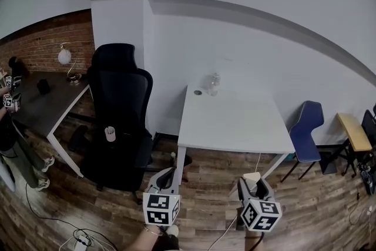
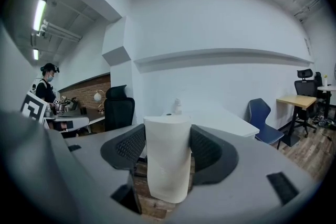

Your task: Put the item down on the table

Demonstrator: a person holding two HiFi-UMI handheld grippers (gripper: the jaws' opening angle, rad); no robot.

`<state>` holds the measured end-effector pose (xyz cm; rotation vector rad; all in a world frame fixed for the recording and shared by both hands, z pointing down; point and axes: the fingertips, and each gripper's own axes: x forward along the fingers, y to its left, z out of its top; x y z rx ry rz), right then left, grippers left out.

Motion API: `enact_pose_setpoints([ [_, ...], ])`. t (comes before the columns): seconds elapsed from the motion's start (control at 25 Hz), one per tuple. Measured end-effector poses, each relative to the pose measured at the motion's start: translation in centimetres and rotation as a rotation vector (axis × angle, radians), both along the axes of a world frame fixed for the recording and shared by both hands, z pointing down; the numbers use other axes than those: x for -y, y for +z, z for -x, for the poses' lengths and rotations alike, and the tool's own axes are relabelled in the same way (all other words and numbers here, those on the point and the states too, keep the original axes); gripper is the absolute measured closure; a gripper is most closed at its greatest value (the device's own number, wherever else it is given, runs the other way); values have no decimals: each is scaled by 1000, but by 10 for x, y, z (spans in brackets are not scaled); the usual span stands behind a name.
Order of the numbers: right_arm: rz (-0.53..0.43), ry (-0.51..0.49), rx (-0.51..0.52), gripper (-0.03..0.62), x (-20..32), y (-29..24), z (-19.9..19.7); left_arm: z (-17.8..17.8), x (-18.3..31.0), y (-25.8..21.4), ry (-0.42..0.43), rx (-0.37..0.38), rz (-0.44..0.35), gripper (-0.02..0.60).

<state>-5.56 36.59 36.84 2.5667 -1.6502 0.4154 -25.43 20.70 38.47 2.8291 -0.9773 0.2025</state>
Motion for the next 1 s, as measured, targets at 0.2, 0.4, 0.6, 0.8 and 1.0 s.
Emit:
enact_pose_setpoints([
  [0.2, 21, 14, 12, 304, 0, 10, -9, -14, 6, 5, 13, -2, 7, 565],
  [0.4, 26, 17, 4, 304, 15, 11, -21, -35, 19, 3, 33, -17, -1, 565],
  [0.6, 25, 14, -16, 304, 40, 4, -34, -49, 44, 1, 35, -21, -6, 565],
  [0.8, 20, 19, -32, 304, 66, -2, -52, -62, 74, -2, 28, -30, -8, 565],
  [1.0, 29, 11, -45, 304, 91, -6, -64, -77, 101, -5, 27, -43, -3, 565],
])
